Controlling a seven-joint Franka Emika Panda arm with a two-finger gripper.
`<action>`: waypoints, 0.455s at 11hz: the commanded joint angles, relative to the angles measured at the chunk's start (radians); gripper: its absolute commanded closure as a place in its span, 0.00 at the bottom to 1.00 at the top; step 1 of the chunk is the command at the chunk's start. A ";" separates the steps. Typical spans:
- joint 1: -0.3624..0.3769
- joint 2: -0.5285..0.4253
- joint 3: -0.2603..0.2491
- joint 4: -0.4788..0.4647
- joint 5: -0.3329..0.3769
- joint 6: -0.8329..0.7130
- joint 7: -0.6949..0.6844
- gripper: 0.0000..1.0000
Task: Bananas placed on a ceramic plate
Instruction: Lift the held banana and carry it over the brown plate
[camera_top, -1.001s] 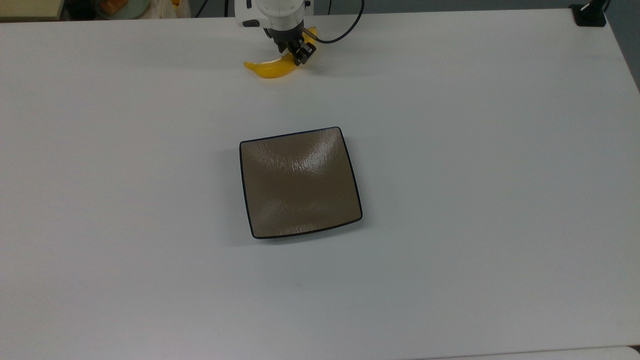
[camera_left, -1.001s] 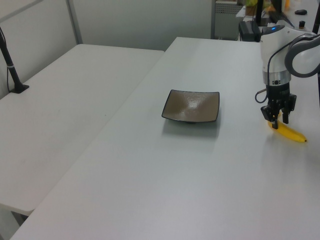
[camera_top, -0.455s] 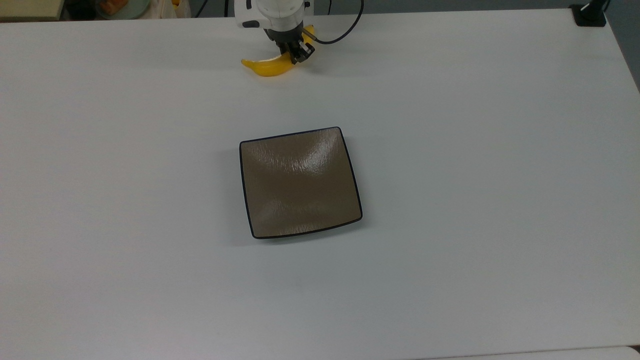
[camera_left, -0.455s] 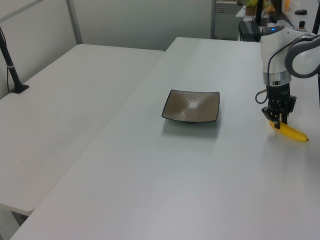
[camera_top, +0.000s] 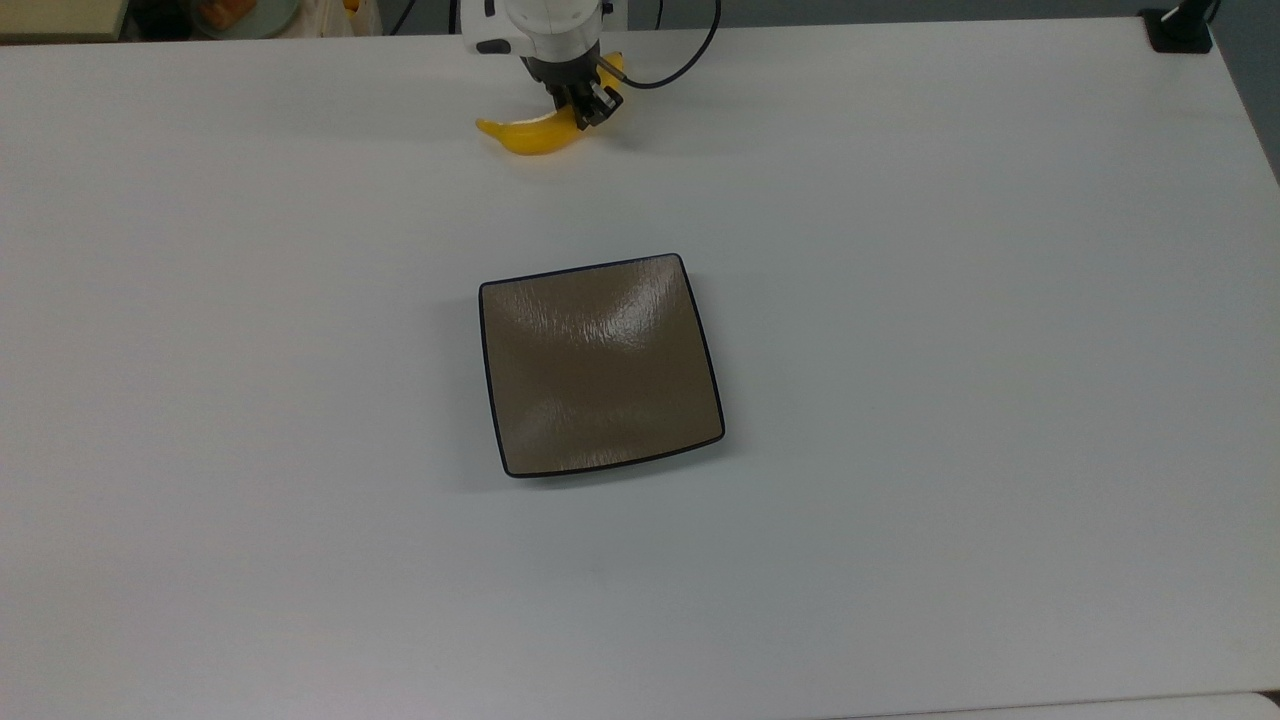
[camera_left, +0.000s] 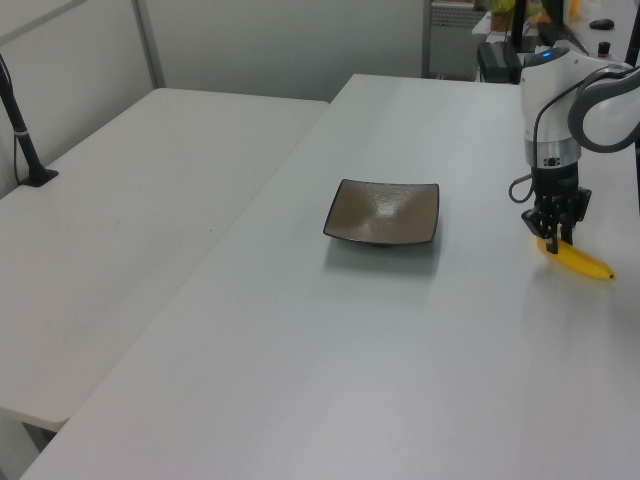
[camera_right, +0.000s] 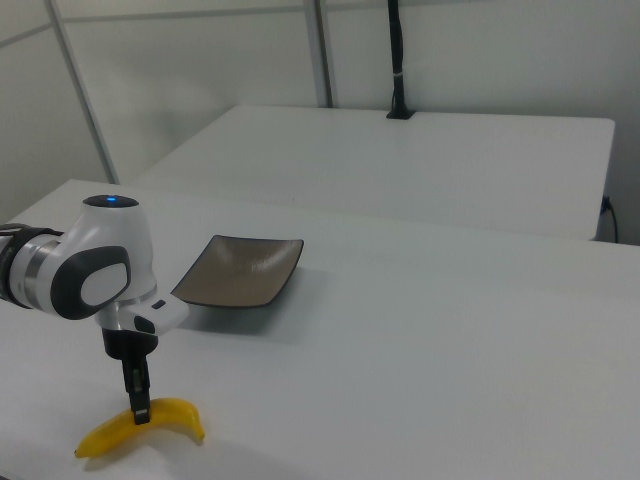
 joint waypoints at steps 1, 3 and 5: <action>-0.010 -0.014 0.011 0.012 -0.020 -0.003 -0.001 0.72; -0.017 -0.016 0.011 0.061 -0.020 -0.044 -0.015 0.72; -0.024 -0.014 0.011 0.130 -0.020 -0.089 -0.016 0.72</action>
